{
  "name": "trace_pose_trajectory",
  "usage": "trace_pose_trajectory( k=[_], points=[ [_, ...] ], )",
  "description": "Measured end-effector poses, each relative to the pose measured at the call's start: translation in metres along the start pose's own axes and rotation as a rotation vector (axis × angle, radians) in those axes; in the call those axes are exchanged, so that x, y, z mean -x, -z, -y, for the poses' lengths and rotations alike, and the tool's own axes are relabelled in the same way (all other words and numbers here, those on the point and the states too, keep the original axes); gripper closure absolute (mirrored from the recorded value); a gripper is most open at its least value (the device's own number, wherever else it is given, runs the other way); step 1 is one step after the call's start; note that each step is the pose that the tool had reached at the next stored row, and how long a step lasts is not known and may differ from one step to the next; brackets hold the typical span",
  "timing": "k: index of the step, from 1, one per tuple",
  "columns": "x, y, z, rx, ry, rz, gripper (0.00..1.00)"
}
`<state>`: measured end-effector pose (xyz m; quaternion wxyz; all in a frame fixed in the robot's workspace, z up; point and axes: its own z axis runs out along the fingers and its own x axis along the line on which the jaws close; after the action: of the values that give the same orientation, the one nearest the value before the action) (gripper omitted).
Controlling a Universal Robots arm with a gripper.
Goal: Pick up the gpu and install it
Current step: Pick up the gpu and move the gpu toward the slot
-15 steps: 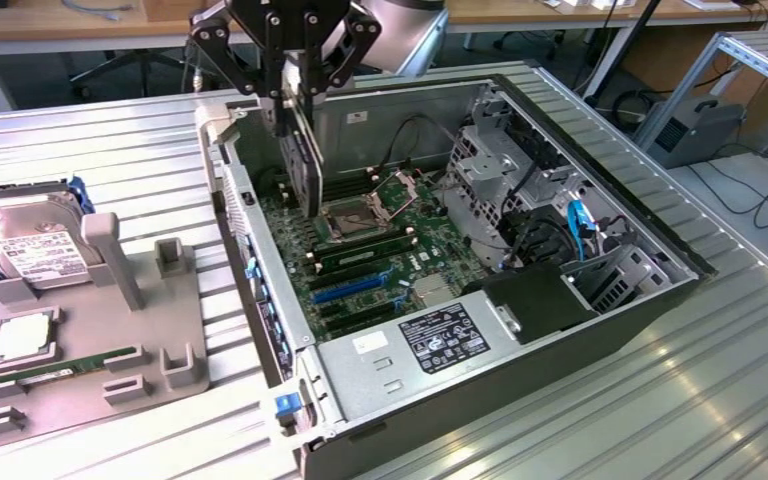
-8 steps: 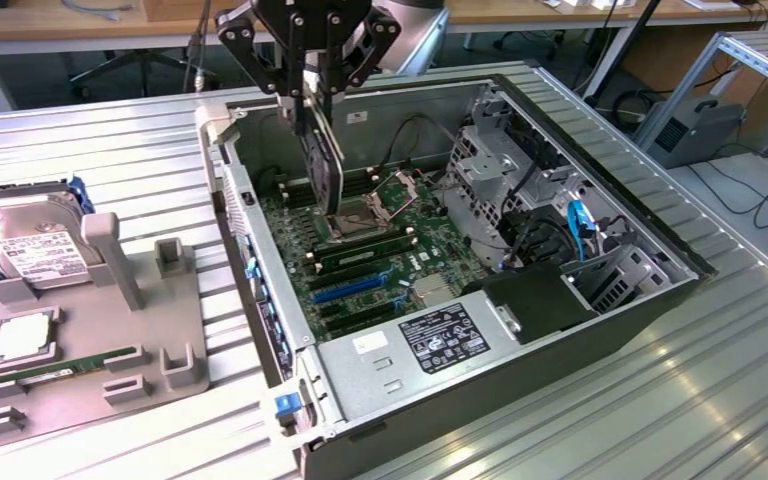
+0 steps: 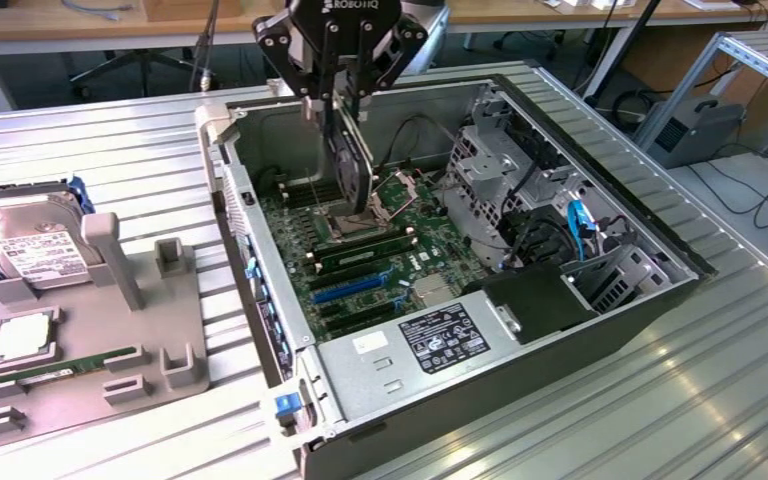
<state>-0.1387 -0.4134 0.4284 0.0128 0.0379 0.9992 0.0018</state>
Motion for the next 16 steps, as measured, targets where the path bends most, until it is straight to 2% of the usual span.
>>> trace_pose_trajectory(
  k=[16],
  points=[
    [0.035,-0.0124,-0.0026,-0.001,0.0,-0.0007,0.73]
  ],
)
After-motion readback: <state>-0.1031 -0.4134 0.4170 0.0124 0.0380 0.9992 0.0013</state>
